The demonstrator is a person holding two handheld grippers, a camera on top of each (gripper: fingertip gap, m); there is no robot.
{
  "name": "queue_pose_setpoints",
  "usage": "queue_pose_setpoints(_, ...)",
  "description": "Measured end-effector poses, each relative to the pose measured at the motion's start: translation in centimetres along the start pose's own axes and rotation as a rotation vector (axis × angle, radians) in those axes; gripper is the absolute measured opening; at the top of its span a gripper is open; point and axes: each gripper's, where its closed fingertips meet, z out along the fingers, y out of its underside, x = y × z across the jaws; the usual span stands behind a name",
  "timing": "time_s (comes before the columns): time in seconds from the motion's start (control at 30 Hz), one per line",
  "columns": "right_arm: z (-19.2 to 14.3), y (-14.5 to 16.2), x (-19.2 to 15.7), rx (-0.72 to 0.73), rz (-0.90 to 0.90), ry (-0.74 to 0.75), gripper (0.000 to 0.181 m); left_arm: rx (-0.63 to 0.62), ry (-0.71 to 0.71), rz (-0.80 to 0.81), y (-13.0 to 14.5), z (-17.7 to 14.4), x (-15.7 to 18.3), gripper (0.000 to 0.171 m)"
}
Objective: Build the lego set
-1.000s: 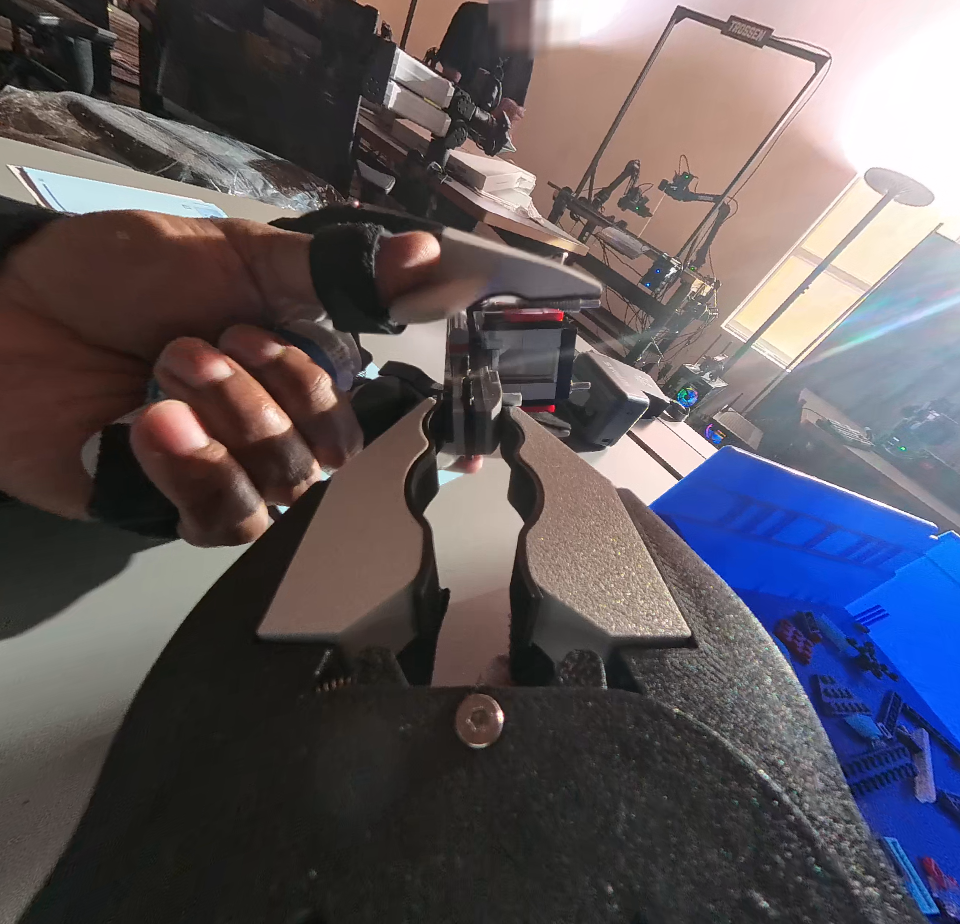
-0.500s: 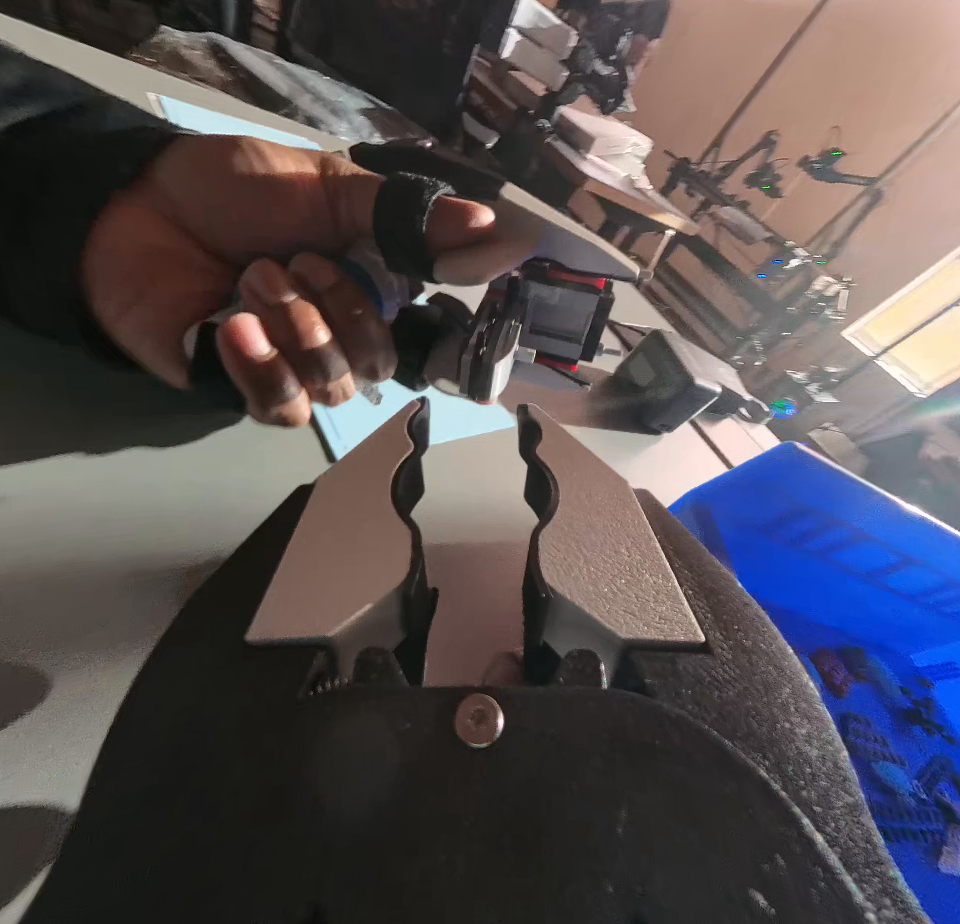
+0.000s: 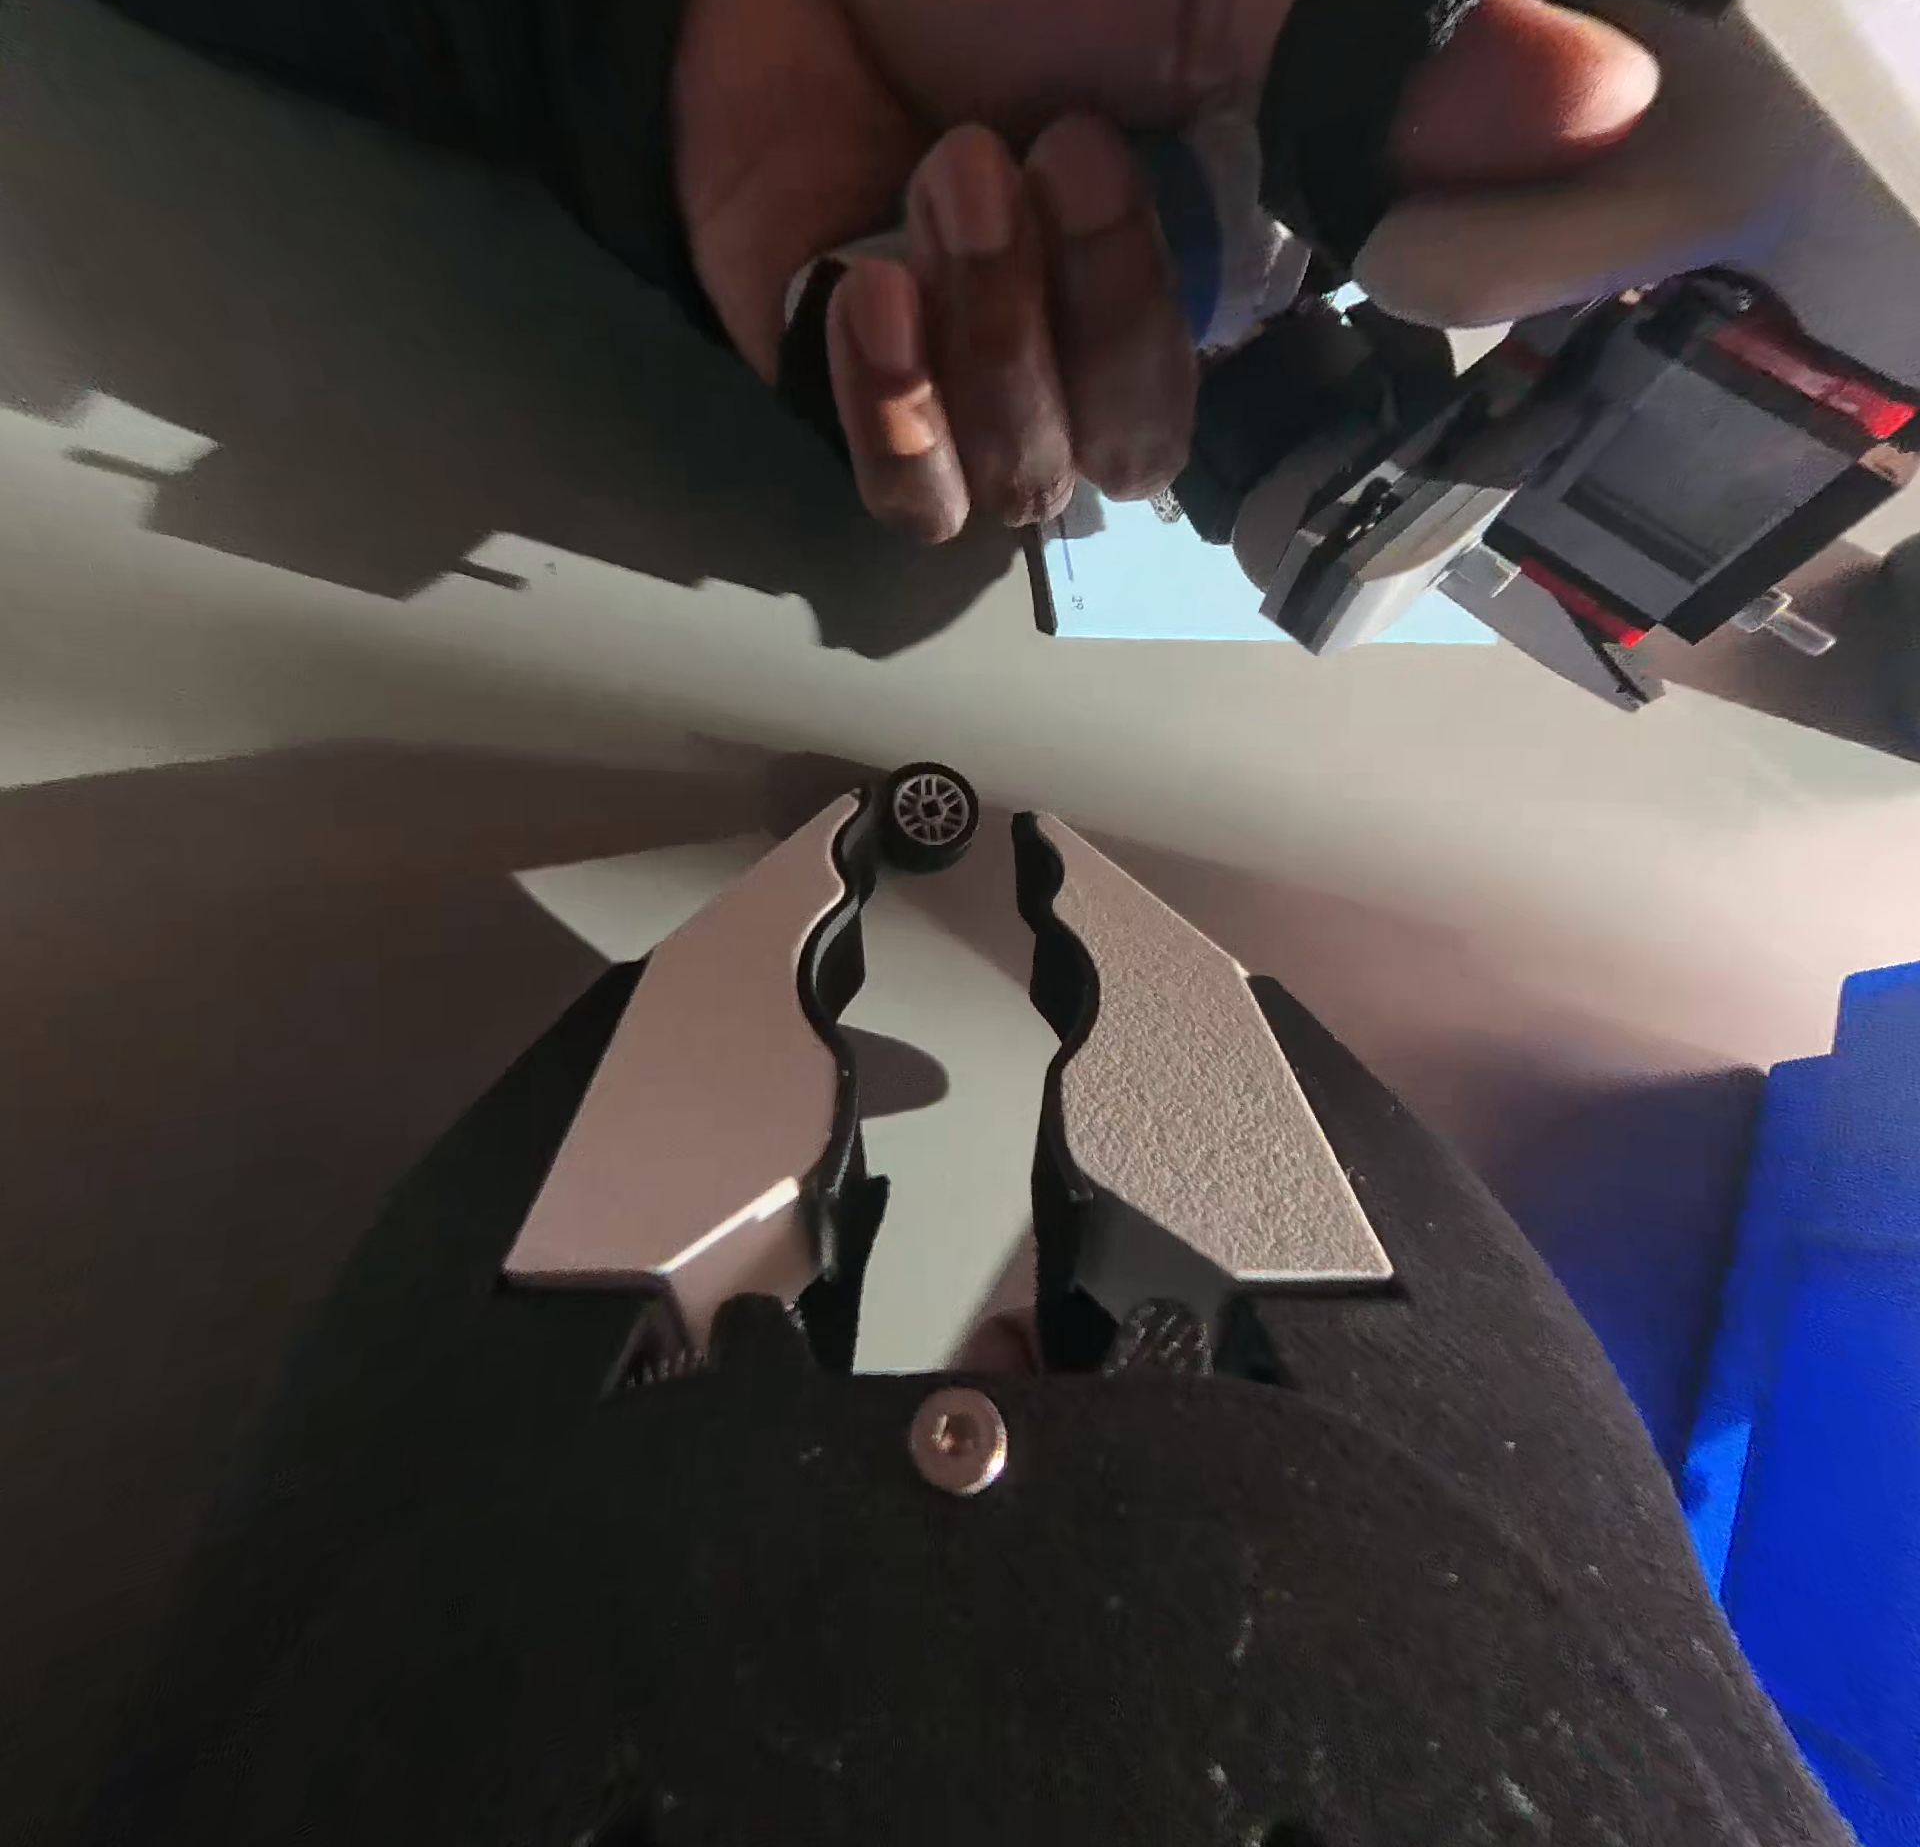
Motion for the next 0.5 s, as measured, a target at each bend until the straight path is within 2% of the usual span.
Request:
queue_pose_setpoints(0.17,0.3,0.3,0.1,-0.028,-0.002,0.005,0.022,-0.003,0.004,-0.005,0.0,0.0,0.0,0.053)
queue_pose_setpoints(0.5,-1.1,-0.2,1.3,0.05,0.072,0.039,0.022,-0.018,-0.001,0.004,0.2,0.1,-0.1,0.053)
